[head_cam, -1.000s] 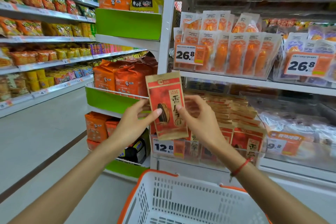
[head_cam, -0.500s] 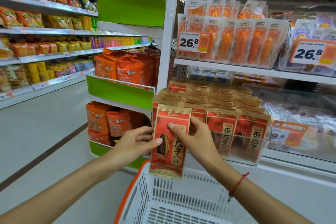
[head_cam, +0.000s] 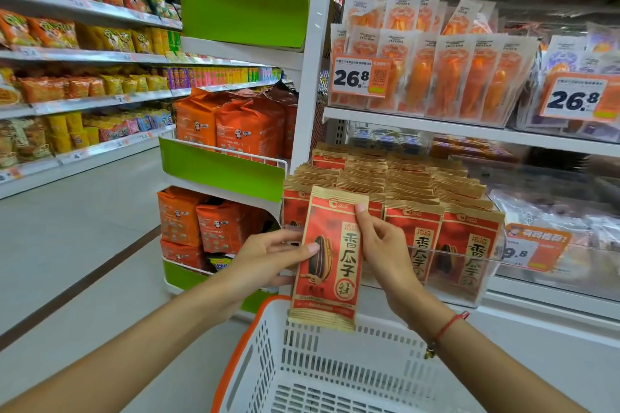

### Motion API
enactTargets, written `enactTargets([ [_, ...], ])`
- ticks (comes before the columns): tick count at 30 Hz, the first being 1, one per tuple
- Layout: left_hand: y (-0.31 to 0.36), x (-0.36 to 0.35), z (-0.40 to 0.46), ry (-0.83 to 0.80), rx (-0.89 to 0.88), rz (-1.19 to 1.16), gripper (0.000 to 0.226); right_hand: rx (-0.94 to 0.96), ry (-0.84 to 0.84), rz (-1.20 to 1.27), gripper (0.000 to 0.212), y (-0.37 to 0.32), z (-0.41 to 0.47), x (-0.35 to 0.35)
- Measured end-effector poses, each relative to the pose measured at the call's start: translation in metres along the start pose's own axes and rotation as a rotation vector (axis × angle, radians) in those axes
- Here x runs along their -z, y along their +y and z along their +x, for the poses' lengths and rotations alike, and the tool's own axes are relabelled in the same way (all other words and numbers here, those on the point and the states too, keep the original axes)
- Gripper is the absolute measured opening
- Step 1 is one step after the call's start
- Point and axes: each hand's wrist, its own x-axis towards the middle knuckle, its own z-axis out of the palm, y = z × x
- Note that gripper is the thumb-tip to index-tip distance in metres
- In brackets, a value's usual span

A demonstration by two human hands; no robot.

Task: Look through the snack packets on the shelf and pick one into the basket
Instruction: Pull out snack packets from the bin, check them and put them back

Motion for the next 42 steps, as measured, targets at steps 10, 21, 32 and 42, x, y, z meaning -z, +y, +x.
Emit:
enactTargets([
  [10,0.004,0.0,0.008,0.183,-0.076,-0.197,0.033,0.293,-0.101,-0.353,0.044,-0.001,-0.01,0.004],
  [21,-0.003,0.001,0.009,0.17,-0.043,-0.134,0.029,0.331,-0.303,-0.301,0.072,0.011,-0.017,0.016],
  [32,0.004,-0.005,0.007,0.204,-0.055,-0.13,0.032,0.367,-0.334,-0.33,0.085,0.005,-0.022,0.025],
  [42,0.019,-0.026,-0.005,0.13,-0.134,-0.092,0.025,0.372,-0.167,-0.409,0.101,0.008,-0.021,0.016],
])
